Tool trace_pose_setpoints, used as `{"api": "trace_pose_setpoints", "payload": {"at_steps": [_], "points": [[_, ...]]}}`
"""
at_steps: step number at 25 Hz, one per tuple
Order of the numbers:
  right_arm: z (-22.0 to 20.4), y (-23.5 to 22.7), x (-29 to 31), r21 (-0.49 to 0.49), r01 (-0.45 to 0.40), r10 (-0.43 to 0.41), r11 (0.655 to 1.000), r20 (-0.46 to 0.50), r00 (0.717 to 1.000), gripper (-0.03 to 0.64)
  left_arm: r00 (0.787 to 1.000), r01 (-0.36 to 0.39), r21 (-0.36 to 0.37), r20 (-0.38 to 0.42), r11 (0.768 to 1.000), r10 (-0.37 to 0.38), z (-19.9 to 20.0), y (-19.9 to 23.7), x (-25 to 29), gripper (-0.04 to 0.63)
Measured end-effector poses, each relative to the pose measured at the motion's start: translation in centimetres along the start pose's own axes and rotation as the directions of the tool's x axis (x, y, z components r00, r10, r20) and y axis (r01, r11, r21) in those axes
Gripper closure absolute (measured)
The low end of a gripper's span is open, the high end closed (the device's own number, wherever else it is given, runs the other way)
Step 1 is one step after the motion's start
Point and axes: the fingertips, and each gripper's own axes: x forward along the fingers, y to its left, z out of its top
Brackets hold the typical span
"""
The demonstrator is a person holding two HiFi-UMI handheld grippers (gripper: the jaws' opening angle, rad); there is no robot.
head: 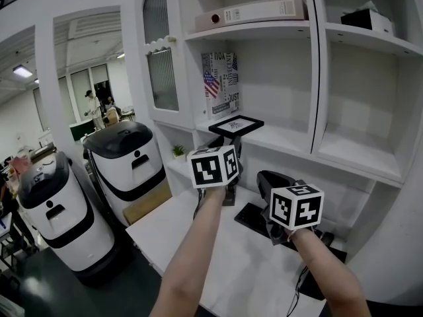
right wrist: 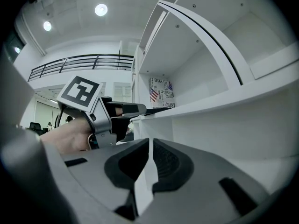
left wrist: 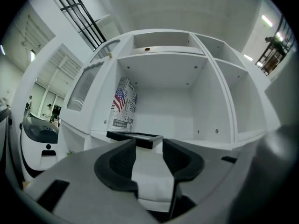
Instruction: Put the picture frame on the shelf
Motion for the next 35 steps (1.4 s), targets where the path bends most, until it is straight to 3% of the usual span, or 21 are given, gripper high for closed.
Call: {"api": "trace_pose_setpoints", "payload": {"at_steps": [6,22,35], "points": [[-0.2,-0.7,0.1,0.004,0.012,-0.012,1.000,-0.003,1.000,0.598,0.999,0.019,0.034,-0.028,0.999,-0.018,-0.7,-0.5,1.1,0.419],[-1.0,-2.4,0.2,0.006,0.042,-0.042,0.999,-0.015,0.999,0.598,0.997,0.065,0.020,-0.041,0.998,-0.064,-1.1,-1.0,3.3,0.423],[-1.1,-2.0,0.7,-0.005,0.035,-0.035,0.999,-0.022,0.999,0.598,0.979,0.198,0.013,-0.054,0.980,-0.197,-0.7,-0.9,3.7,0.413]]}}
